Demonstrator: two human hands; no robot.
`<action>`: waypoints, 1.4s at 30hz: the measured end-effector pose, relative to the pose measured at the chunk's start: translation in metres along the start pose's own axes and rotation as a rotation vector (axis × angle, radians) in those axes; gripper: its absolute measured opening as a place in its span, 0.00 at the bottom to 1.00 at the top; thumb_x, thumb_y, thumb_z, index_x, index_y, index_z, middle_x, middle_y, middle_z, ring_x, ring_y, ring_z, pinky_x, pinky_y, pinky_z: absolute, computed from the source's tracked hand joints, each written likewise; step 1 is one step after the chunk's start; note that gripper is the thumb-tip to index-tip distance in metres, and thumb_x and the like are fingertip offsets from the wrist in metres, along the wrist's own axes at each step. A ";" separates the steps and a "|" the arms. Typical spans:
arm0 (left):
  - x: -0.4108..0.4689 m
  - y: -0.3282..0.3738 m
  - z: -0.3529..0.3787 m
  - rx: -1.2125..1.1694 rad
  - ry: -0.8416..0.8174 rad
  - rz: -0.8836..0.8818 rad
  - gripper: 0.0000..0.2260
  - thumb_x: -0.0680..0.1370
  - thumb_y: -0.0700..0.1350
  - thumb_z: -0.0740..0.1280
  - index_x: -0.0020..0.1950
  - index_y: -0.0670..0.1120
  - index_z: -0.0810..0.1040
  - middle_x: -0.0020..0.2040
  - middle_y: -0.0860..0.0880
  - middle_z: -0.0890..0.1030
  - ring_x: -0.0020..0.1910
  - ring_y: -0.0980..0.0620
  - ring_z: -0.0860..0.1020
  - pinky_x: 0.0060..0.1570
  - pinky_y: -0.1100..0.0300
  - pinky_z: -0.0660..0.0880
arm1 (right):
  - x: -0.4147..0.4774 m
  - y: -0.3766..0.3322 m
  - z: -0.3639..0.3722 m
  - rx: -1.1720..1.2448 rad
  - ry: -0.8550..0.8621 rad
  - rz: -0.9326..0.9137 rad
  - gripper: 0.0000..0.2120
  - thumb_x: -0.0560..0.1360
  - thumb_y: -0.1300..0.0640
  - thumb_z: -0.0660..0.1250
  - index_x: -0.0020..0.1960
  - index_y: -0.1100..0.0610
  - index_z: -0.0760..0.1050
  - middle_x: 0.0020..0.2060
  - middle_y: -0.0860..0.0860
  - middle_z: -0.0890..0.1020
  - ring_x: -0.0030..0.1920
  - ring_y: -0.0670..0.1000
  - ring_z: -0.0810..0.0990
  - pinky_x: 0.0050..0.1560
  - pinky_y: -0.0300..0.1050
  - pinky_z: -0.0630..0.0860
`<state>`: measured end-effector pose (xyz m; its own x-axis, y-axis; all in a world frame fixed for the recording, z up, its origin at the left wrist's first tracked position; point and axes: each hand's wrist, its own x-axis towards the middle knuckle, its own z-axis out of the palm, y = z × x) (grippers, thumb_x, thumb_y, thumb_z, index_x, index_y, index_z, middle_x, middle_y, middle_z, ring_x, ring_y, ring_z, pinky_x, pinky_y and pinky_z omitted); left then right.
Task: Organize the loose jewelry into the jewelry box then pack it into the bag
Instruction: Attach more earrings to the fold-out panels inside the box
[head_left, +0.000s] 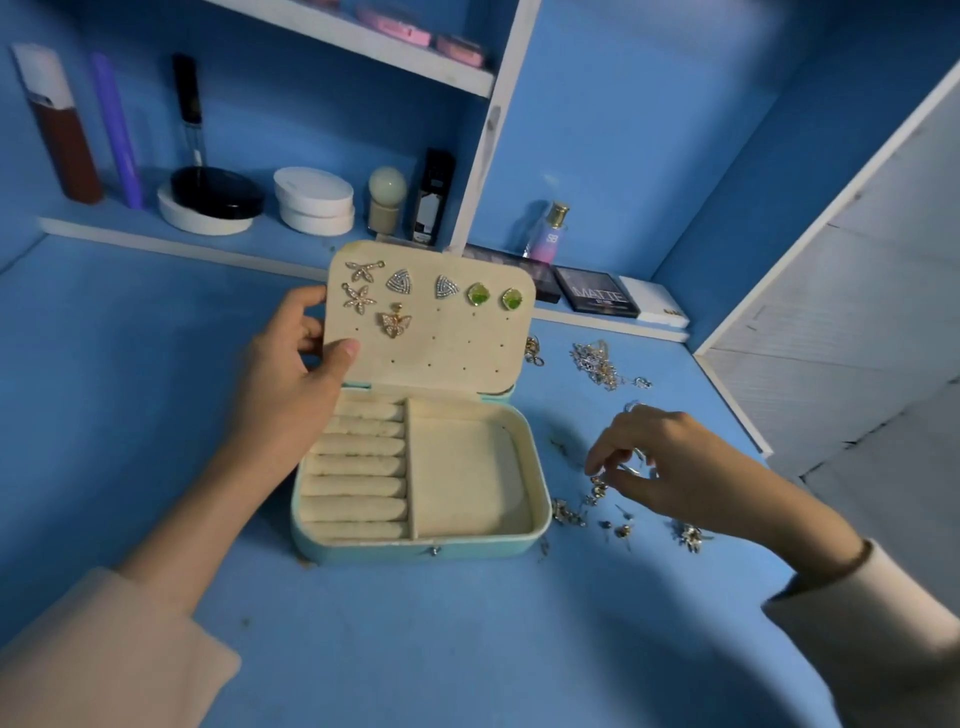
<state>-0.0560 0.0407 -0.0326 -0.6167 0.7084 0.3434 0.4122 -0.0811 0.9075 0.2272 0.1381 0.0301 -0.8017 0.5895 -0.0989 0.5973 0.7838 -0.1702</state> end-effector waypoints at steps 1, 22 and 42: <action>0.000 0.001 0.000 0.004 -0.002 0.004 0.15 0.76 0.35 0.67 0.61 0.45 0.72 0.41 0.56 0.78 0.38 0.70 0.76 0.39 0.80 0.67 | -0.001 0.001 0.000 -0.001 -0.010 0.007 0.09 0.73 0.60 0.67 0.47 0.48 0.80 0.41 0.43 0.80 0.46 0.41 0.74 0.46 0.30 0.67; 0.001 0.000 0.001 -0.002 0.017 0.000 0.15 0.75 0.35 0.67 0.61 0.45 0.73 0.41 0.57 0.77 0.42 0.61 0.76 0.41 0.76 0.69 | -0.003 -0.018 0.017 0.012 -0.035 -0.080 0.03 0.73 0.51 0.68 0.46 0.48 0.80 0.41 0.42 0.77 0.47 0.42 0.71 0.48 0.45 0.73; -0.001 0.003 0.000 -0.022 -0.001 -0.002 0.15 0.76 0.36 0.67 0.57 0.52 0.71 0.42 0.58 0.78 0.43 0.58 0.77 0.42 0.74 0.69 | 0.008 -0.024 -0.008 0.361 0.249 -0.036 0.06 0.69 0.66 0.71 0.38 0.58 0.77 0.35 0.47 0.82 0.37 0.48 0.79 0.45 0.46 0.77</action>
<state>-0.0541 0.0392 -0.0300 -0.6167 0.7095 0.3410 0.3959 -0.0948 0.9134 0.2067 0.1255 0.0410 -0.7653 0.6271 0.1451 0.4875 0.7120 -0.5053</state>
